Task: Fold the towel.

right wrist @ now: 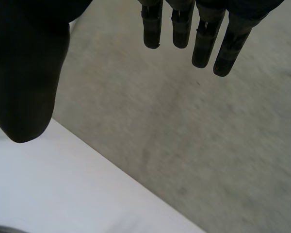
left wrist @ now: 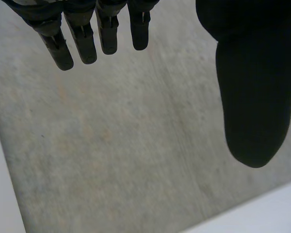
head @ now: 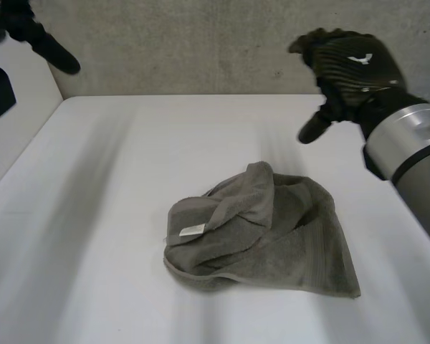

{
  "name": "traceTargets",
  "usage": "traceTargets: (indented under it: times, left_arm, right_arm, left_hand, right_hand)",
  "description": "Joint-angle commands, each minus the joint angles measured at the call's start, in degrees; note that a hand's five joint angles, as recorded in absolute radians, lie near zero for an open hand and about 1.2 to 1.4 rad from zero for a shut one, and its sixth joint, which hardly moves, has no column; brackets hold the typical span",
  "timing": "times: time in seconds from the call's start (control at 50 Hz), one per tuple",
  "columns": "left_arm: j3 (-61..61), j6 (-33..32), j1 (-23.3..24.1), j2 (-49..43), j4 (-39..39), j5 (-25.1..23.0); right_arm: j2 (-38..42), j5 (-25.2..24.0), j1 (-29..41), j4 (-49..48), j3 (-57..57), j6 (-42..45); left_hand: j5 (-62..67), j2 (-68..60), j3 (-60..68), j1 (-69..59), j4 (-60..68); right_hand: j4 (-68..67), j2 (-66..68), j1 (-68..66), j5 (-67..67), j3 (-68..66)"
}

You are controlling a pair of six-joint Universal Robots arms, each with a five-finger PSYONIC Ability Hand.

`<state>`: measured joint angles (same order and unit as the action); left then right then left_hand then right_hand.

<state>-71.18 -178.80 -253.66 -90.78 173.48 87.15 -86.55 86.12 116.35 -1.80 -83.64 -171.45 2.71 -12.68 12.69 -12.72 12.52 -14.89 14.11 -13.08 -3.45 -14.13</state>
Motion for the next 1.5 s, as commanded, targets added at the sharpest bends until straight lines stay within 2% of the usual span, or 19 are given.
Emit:
traceTargets:
  times: [0.02, 0.1, 0.44, 0.58, 0.66, 0.68, 0.7, 0.74, 0.78, 0.8, 0.84, 0.92, 1.0, 1.02, 1.12, 1.16, 1.26, 1.34, 1.5]
  left_arm:
    - [0.78, -4.98, 4.31, -2.56, -2.53, 0.48]
    - [0.61, -6.3, 7.21, -3.62, -2.62, 0.83]
    - [0.08, -6.21, 7.91, -3.53, -2.53, 0.83]
    - [-0.18, -6.39, 7.83, -3.53, -2.35, 0.65]
    - [-1.67, -6.91, 8.09, -3.09, -2.97, -0.31]
    - [-3.33, -7.61, 8.26, -2.83, -3.23, -1.27]
    - [-3.35, -7.62, 8.26, -2.83, -3.23, -1.28]
    - [-5.72, -9.29, 8.53, -2.39, -3.76, -3.3]
    - [-11.4, -15.23, 8.88, -1.25, -4.2, -9.07]
    - [-11.43, -15.26, 8.88, -1.24, -4.2, -9.1]
    - [-18.87, -22.26, 8.27, -0.89, -4.55, -14.79]
    - [-26.69, -28.51, 7.83, -0.98, -4.03, -18.23]
    - [-35.93, -34.32, 6.86, -1.24, -2.01, -20.35]
    - [-35.96, -34.34, 6.86, -1.24, -2.0, -20.35]
    - [-42.02, -34.78, 6.24, -2.74, 6.44, -20.35]
    - [-45.43, -34.78, 6.33, -5.01, 13.43, -20.26]
    - [-48.08, -34.78, 7.21, -8.09, 21.01, -20.09]
    - [-48.44, -34.6, 7.3, -10.55, 23.04, -20.0]
    - [-47.29, -34.42, 8.09, -16.62, 24.37, -20.09]
  right_arm:
    - [0.33, 4.67, -3.24, 5.05, 2.96, 0.33]
    - [0.59, 7.56, -3.59, 7.42, 4.53, 0.33]
    - [1.38, 7.39, -5.08, 9.89, 6.74, -0.37]
    - [1.38, 5.73, -4.65, 9.89, 6.91, 0.94]
    - [1.38, 3.45, -4.82, 11.37, 7.09, 4.96]
    - [1.56, 1.96, -4.73, 13.56, 6.48, 9.25]
    - [1.56, 1.94, -4.73, 13.58, 6.47, 9.29]
    - [1.47, 0.19, -4.73, 19.79, 4.99, 19.62]
    - [1.47, -0.25, -4.47, 22.86, 3.67, 23.76]
    - [1.47, -0.25, -4.47, 22.89, 3.66, 23.8]
    - [1.47, -1.04, -3.94, 26.75, 0.25, 26.96]
    - [2.09, -2.54, -3.15, 26.67, -4.51, 26.17]
    - [2.26, -8.23, -2.63, 21.95, -12.48, 21.53]
    - [2.26, -8.25, -2.62, 21.93, -12.51, 21.51]
    - [2.44, -13.43, -1.84, 8.08, -23.48, 10.99]
    - [3.4, -13.26, -0.96, 5.17, -25.06, 9.22]
    - [9.01, -12.74, 2.38, -0.21, -27.36, 8.07]
    - [12.97, -12.04, 2.83, -3.28, -28.24, 7.54]
    - [14.74, -8.69, 3.0, -12.53, -29.39, 7.54]
  left_hand:
    - [1.71, -1.74, 1.73, -1.7, 1.9]
    - [1.54, -1.57, 1.57, -1.54, 1.74]
    - [1.71, -1.74, 1.73, -1.7, 1.9]
    - [2.21, -2.24, 2.24, -2.21, 2.41]
    - [11.77, -11.8, 11.79, -11.76, 11.96]
    - [15.47, -15.5, 15.49, -15.46, 15.66]
    - [15.5, -15.53, 15.53, -15.5, 15.7]
    - [18.03, -18.06, 18.05, -18.02, 18.22]
    - [21.2, -21.23, 21.23, -21.19, 21.39]
    - [21.22, -21.25, 21.25, -21.22, 21.42]
    - [23.91, -23.94, 23.94, -23.9, 24.1]
    - [24.25, -24.28, 24.27, -24.24, 24.44]
    - [23.75, -23.78, 23.77, -23.74, 23.94]
    - [23.75, -23.78, 23.77, -23.74, 23.94]
    - [23.07, -23.1, 23.1, -23.07, 23.27]
    - [23.07, -23.1, 23.1, -23.07, 23.27]
    - [23.24, -23.27, 23.27, -23.23, 23.44]
    - [23.24, -23.27, 23.27, -23.23, 23.44]
    - [23.41, -23.44, 23.43, -23.4, 23.6]
  right_hand:
    - [4.89, -4.11, 3.08, 3.45, 4.13]
    - [4.89, -4.11, 3.08, 3.45, 4.13]
    - [4.89, -4.11, 3.08, 3.45, 4.13]
    - [4.89, -4.11, 3.08, 3.45, 4.13]
    - [4.89, -4.11, 3.08, 3.45, 4.13]
    - [4.33, -3.55, 2.53, 2.9, 3.57]
    - [4.3, -3.52, 2.5, 2.86, 3.54]
    - [-0.4, 1.17, -2.2, -1.83, -1.16]
    - [-3.74, 4.52, -5.55, -5.18, -4.5]
    - [-3.78, 4.55, -5.58, -5.21, -4.54]
    - [-14.66, 15.44, -16.46, -16.1, -15.42]
    - [-16.56, 17.34, -18.36, -17.99, -17.32]
    - [-15.56, 16.34, -17.36, -16.99, -16.32]
    - [-15.55, 16.33, -17.35, -16.99, -16.31]
    - [-12.36, 13.14, -14.17, -13.8, -13.12]
    - [-12.35, 13.13, -14.16, -13.79, -13.11]
    - [-11.69, 12.46, -13.49, -13.12, -12.45]
    - [-8.5, 9.28, -10.3, -9.93, -9.26]
    - [-9.16, 9.94, -10.96, -10.59, -9.92]
